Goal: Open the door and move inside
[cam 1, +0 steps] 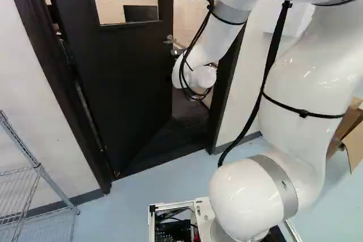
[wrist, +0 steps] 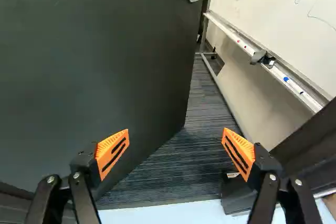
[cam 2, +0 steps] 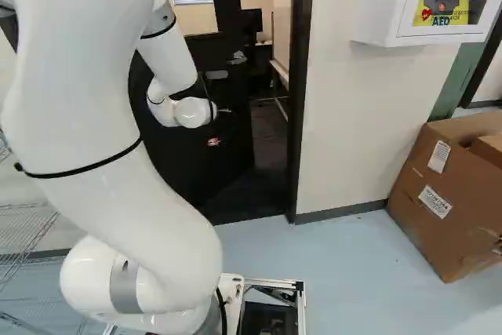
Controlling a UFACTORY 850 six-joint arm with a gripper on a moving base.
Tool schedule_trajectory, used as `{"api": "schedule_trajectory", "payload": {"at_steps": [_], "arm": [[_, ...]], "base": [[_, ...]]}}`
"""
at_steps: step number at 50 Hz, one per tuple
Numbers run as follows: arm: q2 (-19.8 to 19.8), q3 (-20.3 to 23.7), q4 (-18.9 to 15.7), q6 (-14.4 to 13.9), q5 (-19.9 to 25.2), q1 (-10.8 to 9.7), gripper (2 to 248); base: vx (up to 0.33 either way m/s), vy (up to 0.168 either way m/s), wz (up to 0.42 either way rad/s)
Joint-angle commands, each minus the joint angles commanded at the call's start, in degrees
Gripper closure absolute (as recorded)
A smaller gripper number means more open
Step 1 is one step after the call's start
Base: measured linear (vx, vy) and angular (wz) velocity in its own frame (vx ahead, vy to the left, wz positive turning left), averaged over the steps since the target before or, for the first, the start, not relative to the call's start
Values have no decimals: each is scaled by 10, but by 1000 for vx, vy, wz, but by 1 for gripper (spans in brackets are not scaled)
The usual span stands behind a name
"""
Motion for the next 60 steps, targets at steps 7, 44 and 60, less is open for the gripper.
{"api": "schedule_trajectory", "payload": {"at_steps": [7,44,60], "arm": [[20,21,3,0,0,-6,3],[39,41,4,0,1,-13,3],[39,41,4,0,1,-13,3]], "base": [[0,0,0],[0,0,0],[24,0,34]]}}
